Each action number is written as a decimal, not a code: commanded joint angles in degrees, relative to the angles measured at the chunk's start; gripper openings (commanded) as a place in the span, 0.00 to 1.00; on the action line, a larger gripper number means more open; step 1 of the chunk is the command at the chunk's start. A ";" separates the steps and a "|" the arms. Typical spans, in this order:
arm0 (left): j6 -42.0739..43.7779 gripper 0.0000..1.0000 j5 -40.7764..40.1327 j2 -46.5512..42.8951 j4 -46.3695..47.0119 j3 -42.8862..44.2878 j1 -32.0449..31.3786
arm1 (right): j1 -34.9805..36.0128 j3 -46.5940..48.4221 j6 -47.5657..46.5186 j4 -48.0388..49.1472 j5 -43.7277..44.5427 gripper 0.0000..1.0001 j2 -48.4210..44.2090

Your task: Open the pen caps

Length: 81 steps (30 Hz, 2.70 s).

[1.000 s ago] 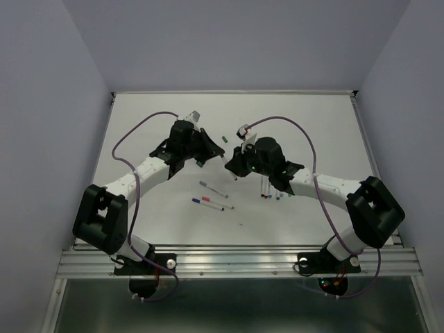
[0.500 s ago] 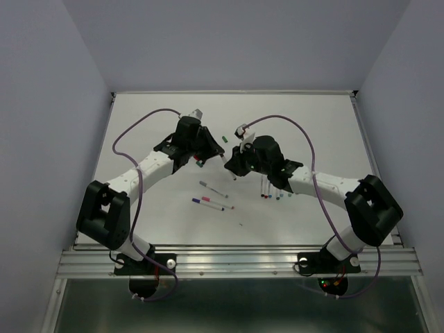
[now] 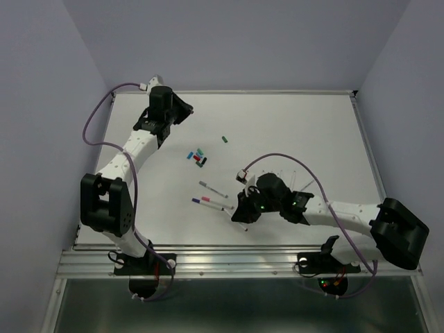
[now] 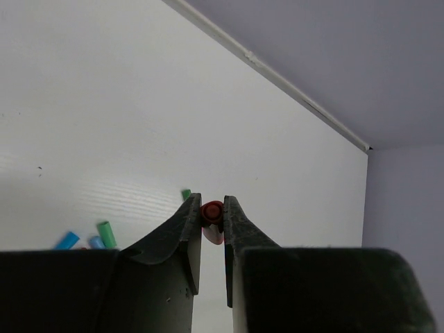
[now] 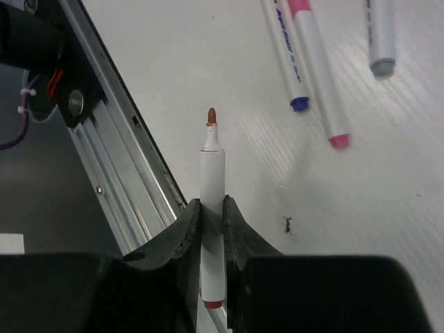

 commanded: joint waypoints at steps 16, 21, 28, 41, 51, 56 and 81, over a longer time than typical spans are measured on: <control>2.94 0.00 -1.79 -3.24 -8.21 -18.64 -0.12 | -10.11 12.46 13.03 -10.59 42.45 0.01 11.10; 3.38 0.00 -2.67 -2.01 -8.47 -19.87 -0.20 | -11.26 16.59 13.37 -11.55 46.04 0.01 16.29; 3.90 0.00 -2.40 2.29 -8.39 -18.73 -0.20 | -11.79 19.59 12.67 -15.16 50.45 0.11 18.84; 4.35 0.10 -1.70 8.28 -8.30 -14.42 -0.29 | -11.79 20.03 5.65 -14.63 42.90 0.63 14.89; 4.87 0.59 -1.17 8.36 -8.73 -13.72 -0.47 | -11.79 16.43 -5.25 -4.80 29.63 0.96 9.27; 5.14 0.59 -0.65 6.44 -9.53 -13.28 -0.47 | -10.12 16.86 -11.57 -3.29 24.36 1.00 9.08; 4.43 0.99 -9.52 -12.02 -14.27 -17.76 0.15 | -1.42 30.49 -19.41 0.04 28.12 1.00 31.76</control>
